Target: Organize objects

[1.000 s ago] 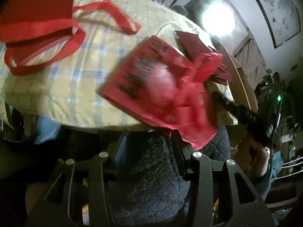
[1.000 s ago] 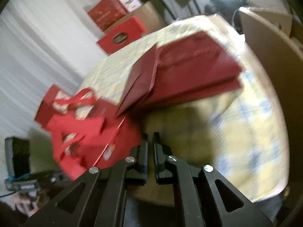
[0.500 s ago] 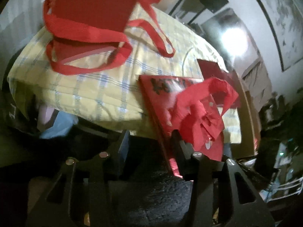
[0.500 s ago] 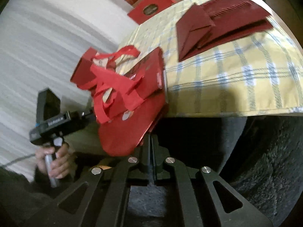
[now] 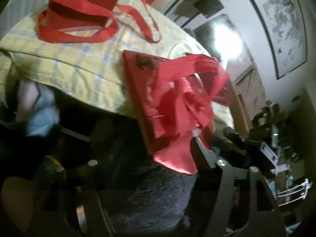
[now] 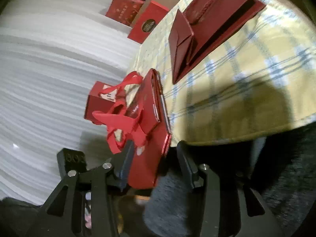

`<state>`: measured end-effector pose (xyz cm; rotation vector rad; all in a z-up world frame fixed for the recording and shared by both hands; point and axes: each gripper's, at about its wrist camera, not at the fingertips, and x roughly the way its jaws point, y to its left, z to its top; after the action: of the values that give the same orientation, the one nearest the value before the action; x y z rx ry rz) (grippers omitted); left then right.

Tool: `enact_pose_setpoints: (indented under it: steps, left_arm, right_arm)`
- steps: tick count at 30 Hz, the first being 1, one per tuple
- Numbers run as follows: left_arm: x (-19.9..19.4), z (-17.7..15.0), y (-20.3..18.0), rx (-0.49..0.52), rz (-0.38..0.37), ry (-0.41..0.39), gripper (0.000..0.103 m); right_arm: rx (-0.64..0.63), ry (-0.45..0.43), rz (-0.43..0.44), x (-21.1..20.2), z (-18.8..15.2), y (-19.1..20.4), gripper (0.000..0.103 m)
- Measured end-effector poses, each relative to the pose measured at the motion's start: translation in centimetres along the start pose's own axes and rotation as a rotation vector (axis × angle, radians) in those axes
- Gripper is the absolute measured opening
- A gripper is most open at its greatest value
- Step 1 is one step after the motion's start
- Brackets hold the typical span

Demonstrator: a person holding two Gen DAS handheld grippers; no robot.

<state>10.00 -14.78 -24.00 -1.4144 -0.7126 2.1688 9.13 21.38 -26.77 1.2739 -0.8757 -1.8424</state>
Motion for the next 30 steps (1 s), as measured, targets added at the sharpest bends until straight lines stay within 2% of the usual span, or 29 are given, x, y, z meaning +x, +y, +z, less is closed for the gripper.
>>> enact_pose_setpoints:
  steps: [5,7,8,9,10,11,15,18,19,22,30]
  left_arm:
    - [0.9,0.0,0.3,-0.035,-0.055,-0.024,0.07]
    - [1.1,0.0,0.7,-0.047,-0.04,-0.013,0.069]
    - [1.6,0.3,0.8,-0.045,-0.019,0.008,0.06]
    - [1.8,0.4,0.8,-0.052,-0.029,0.016,0.055]
    - [1.9,0.4,0.8,-0.061,-0.044,0.023,0.049]
    - [1.9,0.4,0.6,-0.057,-0.044,0.027,0.04]
    - [1.3,0.2,-1.1,0.042,0.044,-0.007,0.029]
    - [0.3,0.2,-3.2,0.135,0.109,-0.037,0.026]
    - [-0.2,0.3,-4.4,0.183,0.151,-0.061,0.024]
    - [-1.6,0.5,-7.2,0.274,0.223,-0.128,0.024]
    - [-4.7,1.1,-11.4,0.387,0.259,-0.275,0.024]
  right_arm:
    - [0.013,0.012,0.032,1.1,0.2,0.0,0.047]
    - [0.018,0.0,0.033,1.1,0.0,0.1,0.045]
    - [0.024,-0.001,0.029,1.4,-0.2,0.1,0.04]
    - [0.031,0.01,0.023,1.8,-0.4,0.1,0.031]
    - [0.033,0.032,0.018,2.5,-0.7,0.1,0.026]
    - [0.028,0.05,0.012,3.1,-1.0,0.3,0.018]
    - [-0.026,0.014,-0.043,3.8,-1.8,1.7,0.012]
    - [-0.126,-0.015,-0.118,3.7,-1.9,4.2,0.011]
    - [-0.188,-0.034,-0.161,3.7,-2.1,5.8,0.011]
    - [-0.299,-0.078,-0.2,3.2,-2.5,9.0,0.011]
    - [-0.498,-0.201,-0.27,2.3,-2.2,15.1,0.011]
